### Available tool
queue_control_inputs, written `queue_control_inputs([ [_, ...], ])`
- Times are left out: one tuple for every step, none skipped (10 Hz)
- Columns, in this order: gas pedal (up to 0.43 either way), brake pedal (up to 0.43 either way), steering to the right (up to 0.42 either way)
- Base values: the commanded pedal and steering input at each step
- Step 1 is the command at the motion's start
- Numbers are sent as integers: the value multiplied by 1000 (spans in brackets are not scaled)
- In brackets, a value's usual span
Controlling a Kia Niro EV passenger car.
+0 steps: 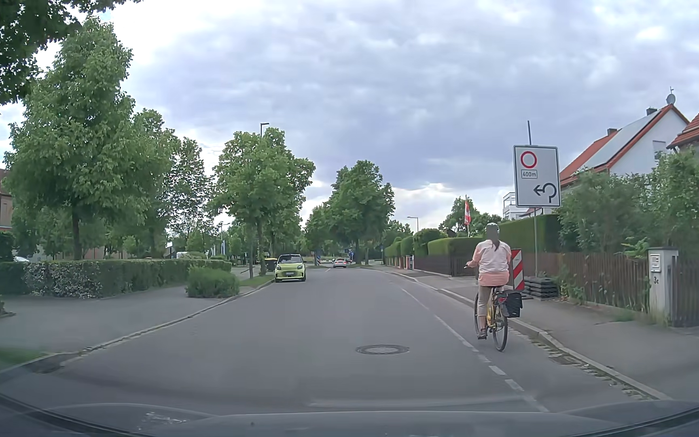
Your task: Follow the waypoints while adhering to traffic rules and regulations
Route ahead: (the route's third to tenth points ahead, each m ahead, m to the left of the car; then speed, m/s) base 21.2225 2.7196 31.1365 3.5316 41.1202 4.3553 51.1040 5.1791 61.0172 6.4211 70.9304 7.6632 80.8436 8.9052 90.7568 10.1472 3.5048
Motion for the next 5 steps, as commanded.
queue_control_inputs([
  [0,91,-1],
  [0,140,-1],
  [0,152,-1],
  [0,152,-1],
  [0,146,-1],
])
